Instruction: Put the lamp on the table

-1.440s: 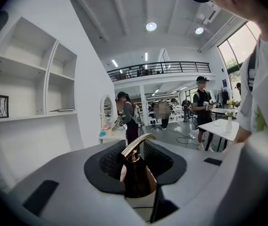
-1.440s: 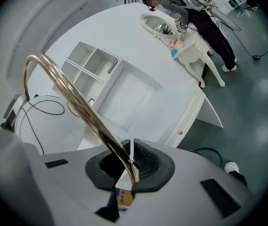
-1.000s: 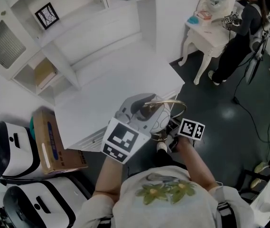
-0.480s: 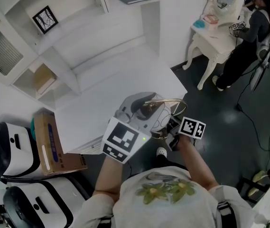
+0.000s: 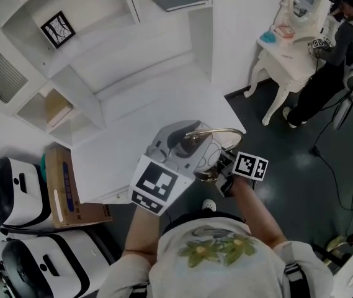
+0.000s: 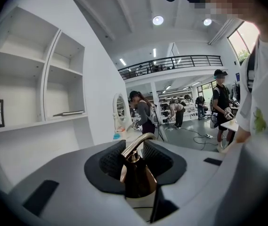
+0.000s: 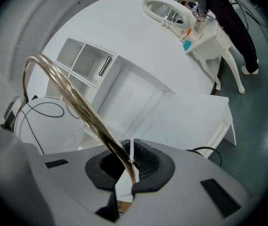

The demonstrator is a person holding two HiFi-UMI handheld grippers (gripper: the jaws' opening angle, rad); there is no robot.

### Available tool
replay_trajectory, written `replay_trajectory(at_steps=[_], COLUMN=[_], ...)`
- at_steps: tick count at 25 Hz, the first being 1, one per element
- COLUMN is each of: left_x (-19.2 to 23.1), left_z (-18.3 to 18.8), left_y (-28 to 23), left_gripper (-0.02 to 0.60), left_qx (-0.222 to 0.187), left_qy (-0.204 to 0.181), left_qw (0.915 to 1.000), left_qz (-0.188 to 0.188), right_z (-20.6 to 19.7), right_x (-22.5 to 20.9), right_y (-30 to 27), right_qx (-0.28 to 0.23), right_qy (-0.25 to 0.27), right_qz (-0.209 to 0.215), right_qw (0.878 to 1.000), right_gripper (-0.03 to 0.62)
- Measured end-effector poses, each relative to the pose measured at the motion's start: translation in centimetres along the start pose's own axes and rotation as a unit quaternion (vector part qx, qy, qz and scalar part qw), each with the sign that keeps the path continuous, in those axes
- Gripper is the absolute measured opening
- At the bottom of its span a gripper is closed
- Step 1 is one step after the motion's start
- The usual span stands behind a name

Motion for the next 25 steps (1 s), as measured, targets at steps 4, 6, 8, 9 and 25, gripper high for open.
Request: replay_trajectory(at_steps=[4,6,8,9,25], left_x=[0.6,0.7,0.8,1.0,6.5], left_z=[0.2,0.2,0.2,0.2,0.0], left_y=[-1.1,-1.7,-2.2,-2.4,-7.4], left_gripper=[0.138,0.138,0.138,0.137,0.137], left_qx=[-0.004,-0.003,-0.003,-0.003,0.002], left_qy=[0.001,0.002,0.003,0.003,0.007], left_qw=[1.0000,1.0000,1.0000,1.0000,1.0000], left_qz=[0.008,0.009,0.008,0.007,-0.001], right_z=[1.6,2.2,2.7,2.9,7.2], right_x=[-0.7,-1.1,-1.4,-1.5,-3.8], right_y=[-0.8,-1.0,-1.2,-1.3,-6.0], right_qx=[-0.001,-0.003,-0.004,-0.004,-0.002], right_qy=[0.006,0.006,0.006,0.006,-0.005], right_qz=[0.001,0.000,0.000,0.000,-0.010], right_qw=[1.000,1.000,1.000,1.000,1.000], right_gripper=[0.044,0.044,0.044,0.045,0.044])
Point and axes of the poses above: the fingertips, and each gripper's own axes: y backward along the fingers, x to its left, z out of its top, the point moved 4 cm from there along y, backward along the fingers, and after that the axes turned 2 degrees about y, right-handed, at the moved point
